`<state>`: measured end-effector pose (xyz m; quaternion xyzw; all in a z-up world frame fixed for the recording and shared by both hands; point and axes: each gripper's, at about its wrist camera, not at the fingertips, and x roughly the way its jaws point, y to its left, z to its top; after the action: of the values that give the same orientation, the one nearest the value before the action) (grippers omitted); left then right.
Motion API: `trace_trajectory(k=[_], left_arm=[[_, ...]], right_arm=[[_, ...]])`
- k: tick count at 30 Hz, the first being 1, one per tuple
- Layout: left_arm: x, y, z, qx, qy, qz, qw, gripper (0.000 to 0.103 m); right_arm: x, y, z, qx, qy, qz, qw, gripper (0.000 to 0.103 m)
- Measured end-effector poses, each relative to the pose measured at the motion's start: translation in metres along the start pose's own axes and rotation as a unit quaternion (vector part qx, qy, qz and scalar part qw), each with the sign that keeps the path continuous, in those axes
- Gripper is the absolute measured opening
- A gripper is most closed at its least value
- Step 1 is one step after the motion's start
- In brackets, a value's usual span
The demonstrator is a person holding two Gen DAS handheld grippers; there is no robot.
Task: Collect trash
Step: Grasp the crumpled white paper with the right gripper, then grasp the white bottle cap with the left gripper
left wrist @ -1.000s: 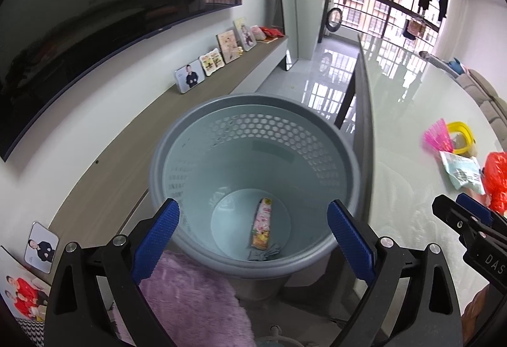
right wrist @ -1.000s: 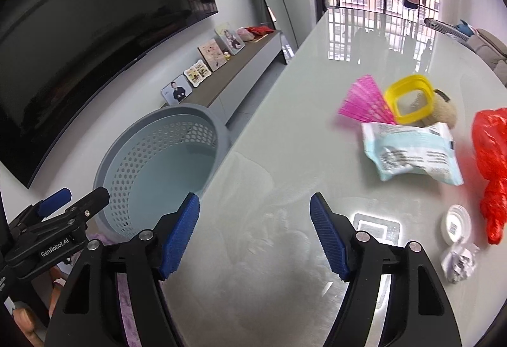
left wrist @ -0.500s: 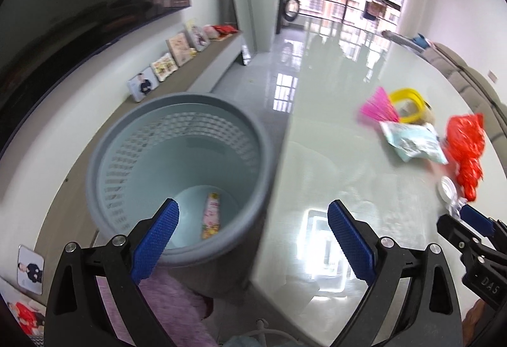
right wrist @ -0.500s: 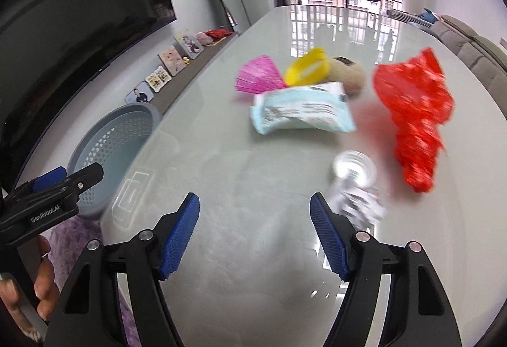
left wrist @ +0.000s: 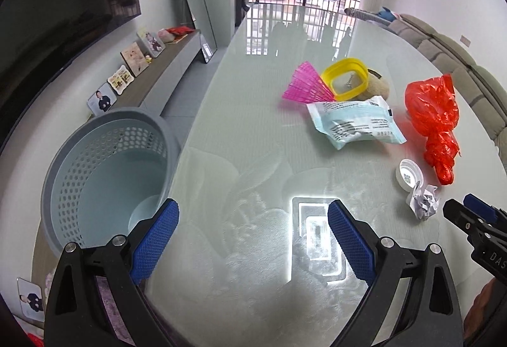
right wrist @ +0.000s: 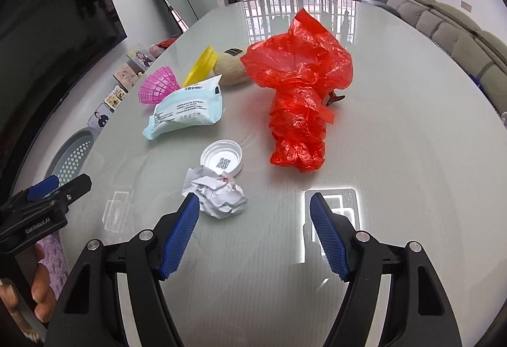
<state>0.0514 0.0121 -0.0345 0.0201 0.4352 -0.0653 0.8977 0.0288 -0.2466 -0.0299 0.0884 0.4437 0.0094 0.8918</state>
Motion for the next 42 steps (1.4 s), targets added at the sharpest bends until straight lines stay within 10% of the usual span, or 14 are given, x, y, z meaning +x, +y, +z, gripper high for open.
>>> trace_trajectory(k=[15, 22, 42], left_arm=[[0.018, -0.012, 0.01, 0.006, 0.016, 0.001, 0.9999, 0.093], [0.018, -0.017, 0.009, 0.009, 0.019, -0.005, 0.9998, 0.093], [0.028, -0.106, 0.008, 0.078, 0.037, -0.069, 0.9938, 0.093]], right_arm=[[0.036, 0.025, 0.009, -0.034, 0.035, 0.011, 0.999, 0.069], [0.034, 0.034, 0.006, -0.062, 0.03, 0.007, 0.998, 0.037], [-0.011, -0.052, -0.011, 0.01, 0.004, 0.01, 1.0, 0.023]])
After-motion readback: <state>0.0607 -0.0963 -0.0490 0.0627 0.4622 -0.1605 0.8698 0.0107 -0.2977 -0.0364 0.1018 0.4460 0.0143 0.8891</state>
